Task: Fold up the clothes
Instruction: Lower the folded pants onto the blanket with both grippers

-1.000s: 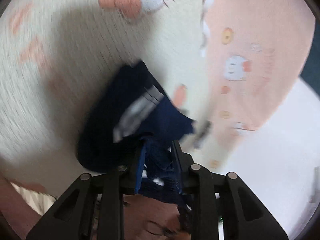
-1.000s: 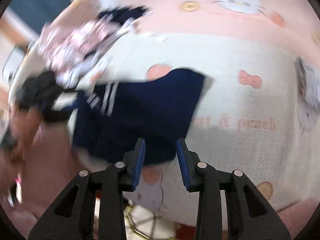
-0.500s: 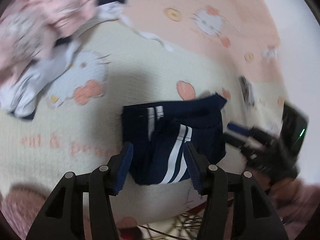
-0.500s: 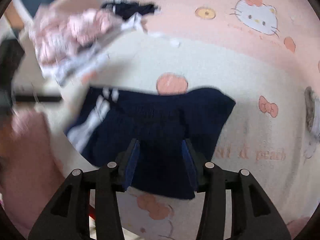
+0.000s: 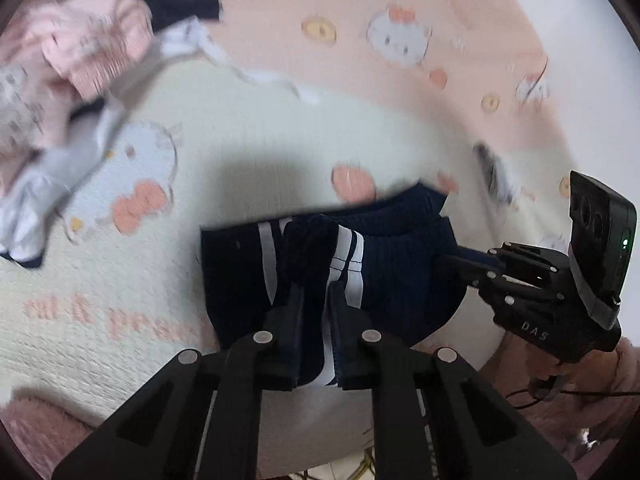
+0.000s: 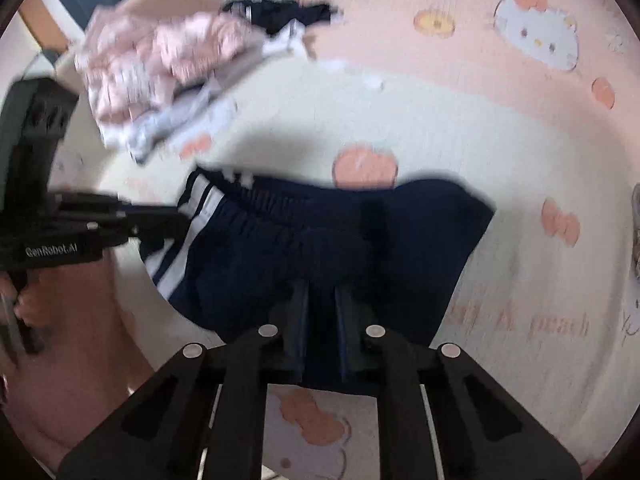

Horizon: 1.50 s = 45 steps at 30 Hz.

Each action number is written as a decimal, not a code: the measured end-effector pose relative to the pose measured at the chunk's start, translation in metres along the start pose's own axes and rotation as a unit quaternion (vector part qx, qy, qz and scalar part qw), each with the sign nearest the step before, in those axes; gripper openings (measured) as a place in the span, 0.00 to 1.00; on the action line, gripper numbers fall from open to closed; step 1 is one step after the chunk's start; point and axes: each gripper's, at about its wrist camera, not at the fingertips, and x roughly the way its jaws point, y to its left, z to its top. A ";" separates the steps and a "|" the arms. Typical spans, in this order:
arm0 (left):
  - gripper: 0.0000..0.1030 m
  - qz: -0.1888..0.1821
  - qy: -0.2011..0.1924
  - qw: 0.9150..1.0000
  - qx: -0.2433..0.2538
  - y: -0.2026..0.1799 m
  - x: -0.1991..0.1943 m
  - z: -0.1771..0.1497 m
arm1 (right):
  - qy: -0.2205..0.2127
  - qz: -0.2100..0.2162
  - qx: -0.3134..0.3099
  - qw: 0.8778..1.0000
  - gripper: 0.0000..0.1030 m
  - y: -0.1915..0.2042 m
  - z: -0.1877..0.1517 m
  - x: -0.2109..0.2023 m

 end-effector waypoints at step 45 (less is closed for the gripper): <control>0.54 0.034 0.011 0.991 -0.130 0.050 0.006 -0.038 | 0.051 -0.027 0.164 0.985 0.65 -0.076 -0.037 -0.002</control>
